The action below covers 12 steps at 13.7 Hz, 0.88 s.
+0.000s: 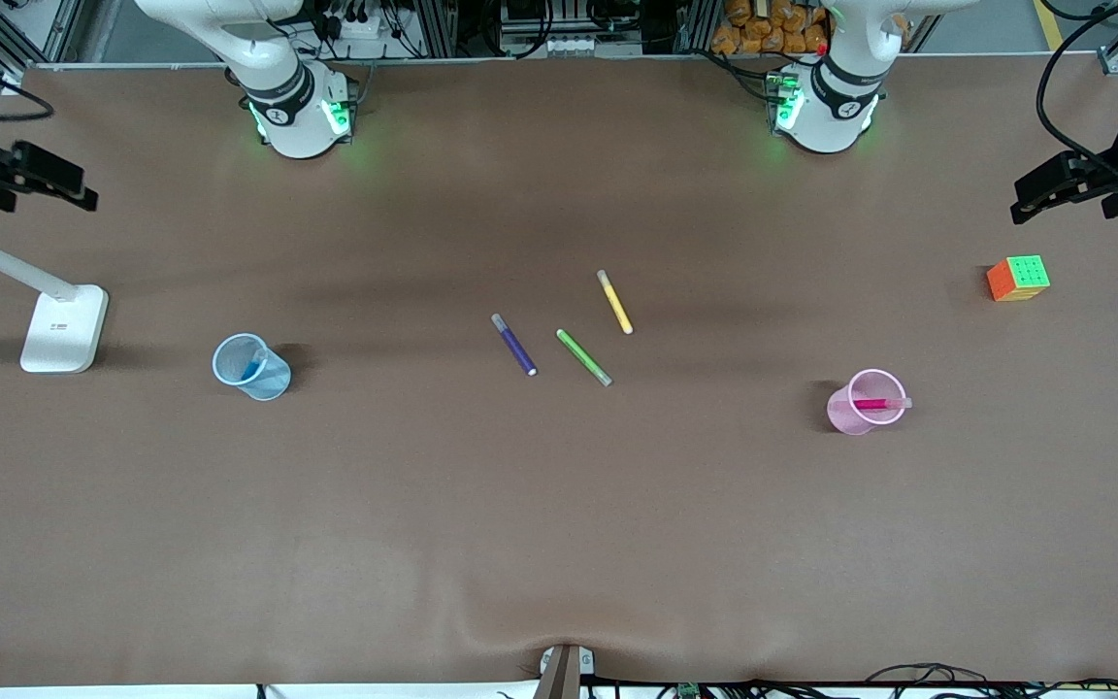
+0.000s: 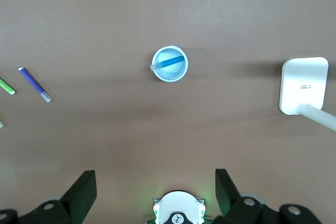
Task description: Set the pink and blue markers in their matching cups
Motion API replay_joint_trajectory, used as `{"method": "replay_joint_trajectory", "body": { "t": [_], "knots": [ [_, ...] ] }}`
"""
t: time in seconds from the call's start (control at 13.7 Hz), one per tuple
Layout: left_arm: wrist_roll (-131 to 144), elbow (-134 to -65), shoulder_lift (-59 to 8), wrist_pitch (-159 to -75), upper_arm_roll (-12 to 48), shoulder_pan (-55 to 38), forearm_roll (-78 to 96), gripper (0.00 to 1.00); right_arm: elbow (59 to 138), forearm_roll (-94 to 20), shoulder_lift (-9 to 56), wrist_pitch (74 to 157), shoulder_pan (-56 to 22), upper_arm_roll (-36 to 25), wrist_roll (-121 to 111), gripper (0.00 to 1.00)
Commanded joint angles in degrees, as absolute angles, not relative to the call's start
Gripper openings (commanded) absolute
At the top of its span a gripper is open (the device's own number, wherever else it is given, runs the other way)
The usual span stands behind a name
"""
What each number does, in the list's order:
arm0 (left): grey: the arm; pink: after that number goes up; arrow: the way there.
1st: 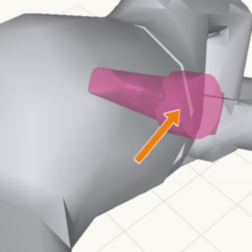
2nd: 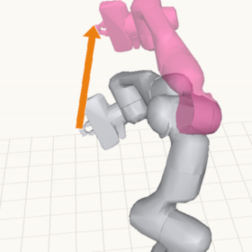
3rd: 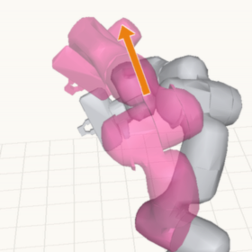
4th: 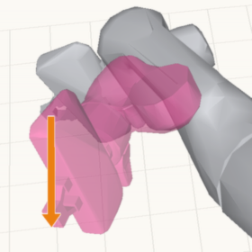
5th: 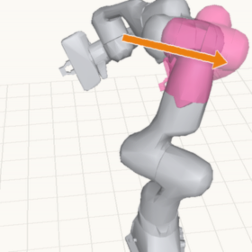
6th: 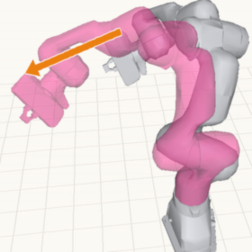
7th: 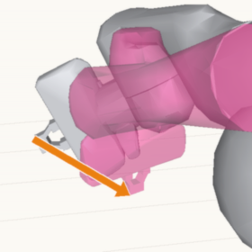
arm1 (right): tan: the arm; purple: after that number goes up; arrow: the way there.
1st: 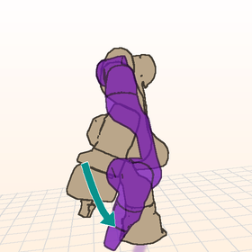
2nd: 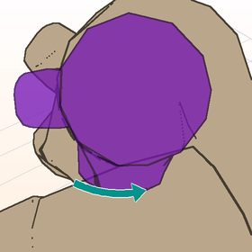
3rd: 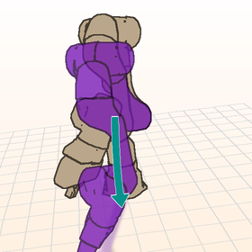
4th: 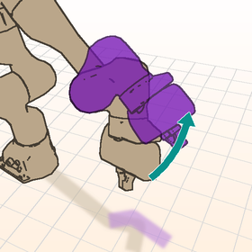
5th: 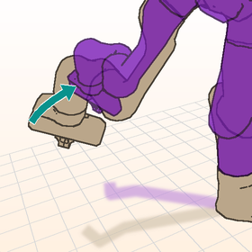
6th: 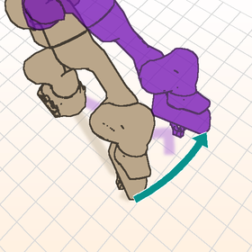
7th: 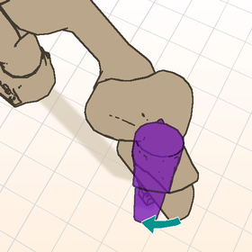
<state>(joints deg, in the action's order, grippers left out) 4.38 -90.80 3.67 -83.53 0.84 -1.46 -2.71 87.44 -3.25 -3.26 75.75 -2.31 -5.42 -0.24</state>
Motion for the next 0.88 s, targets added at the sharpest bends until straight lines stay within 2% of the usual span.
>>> {"method": "replay_joint_trajectory", "body": {
  "t": [0.0, 0.44, 0.8],
  "knots": [
    [3.3, -91.2, 4.4, -82.5, 1.0, -1.1, -1.6, 1.00, 86.7, -1.9, -3.1, 75.4, -3.3, -6.5, 1.1, 1.00],
    [4.5, -92.1, 5.6, -82.3, 1.1, -0.9, -1.5, 1.00, 86.6, -1.1, -2.7, 79.1, -3.5, -6.4, 1.0, 1.00],
    [5.6, -91.1, 4.9, -82.7, 1.3, -1.0, -0.7, 1.00, 87.0, -0.4, -2.7, 78.8, -3.6, -6.3, 1.1, 1.00]
  ]
}}
